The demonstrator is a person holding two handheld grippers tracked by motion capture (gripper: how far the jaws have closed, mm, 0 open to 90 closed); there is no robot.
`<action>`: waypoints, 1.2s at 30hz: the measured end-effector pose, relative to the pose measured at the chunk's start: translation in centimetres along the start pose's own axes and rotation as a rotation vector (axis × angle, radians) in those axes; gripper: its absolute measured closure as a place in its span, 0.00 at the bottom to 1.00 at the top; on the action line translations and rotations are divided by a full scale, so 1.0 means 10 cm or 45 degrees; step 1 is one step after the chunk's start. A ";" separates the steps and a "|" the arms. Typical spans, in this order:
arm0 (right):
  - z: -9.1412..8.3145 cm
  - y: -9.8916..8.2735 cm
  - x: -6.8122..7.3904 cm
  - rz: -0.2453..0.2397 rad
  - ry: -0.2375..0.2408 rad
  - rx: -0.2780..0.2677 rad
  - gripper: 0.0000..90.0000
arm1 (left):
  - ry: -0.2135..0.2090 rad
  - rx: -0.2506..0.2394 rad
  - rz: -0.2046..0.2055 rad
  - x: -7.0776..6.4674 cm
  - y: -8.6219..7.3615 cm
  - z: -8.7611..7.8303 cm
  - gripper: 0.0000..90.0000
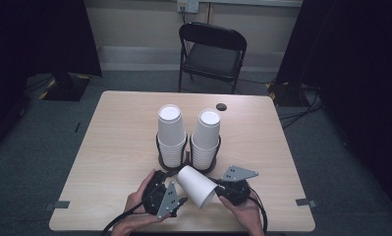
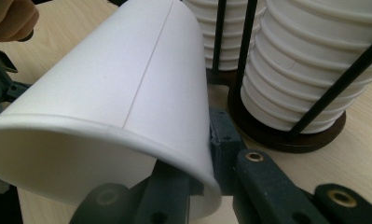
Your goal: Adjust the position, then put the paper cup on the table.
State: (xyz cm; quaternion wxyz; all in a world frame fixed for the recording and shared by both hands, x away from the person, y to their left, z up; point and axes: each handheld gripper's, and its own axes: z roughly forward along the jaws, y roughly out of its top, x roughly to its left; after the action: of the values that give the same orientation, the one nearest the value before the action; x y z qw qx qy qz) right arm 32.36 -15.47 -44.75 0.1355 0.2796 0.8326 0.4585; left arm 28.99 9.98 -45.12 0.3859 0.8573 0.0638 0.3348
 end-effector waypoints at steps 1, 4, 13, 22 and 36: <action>0.00 0.00 0.00 -0.002 0.002 0.004 0.95 | 0.005 0.011 0.006 0.00 0.02 0.01 0.17; 0.00 0.02 -0.01 -0.001 0.007 0.022 0.95 | 0.016 0.025 0.045 -0.02 0.05 0.02 0.17; 0.00 0.06 -0.04 -0.008 0.022 0.078 0.95 | 0.052 0.059 0.144 -0.09 0.10 0.07 0.16; 0.03 0.10 -0.03 -0.013 0.026 0.083 0.95 | 0.063 0.093 0.170 -0.10 0.15 0.15 0.05; 0.06 0.14 -0.03 -0.001 0.052 0.093 0.96 | 0.058 0.102 0.239 -0.17 0.23 0.23 0.00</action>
State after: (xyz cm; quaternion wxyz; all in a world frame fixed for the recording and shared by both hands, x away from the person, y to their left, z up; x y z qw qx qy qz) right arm 33.37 -14.65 -43.88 0.1082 0.2746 0.8515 0.4335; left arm 28.79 6.35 -45.49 0.3166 0.8665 0.0054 0.3860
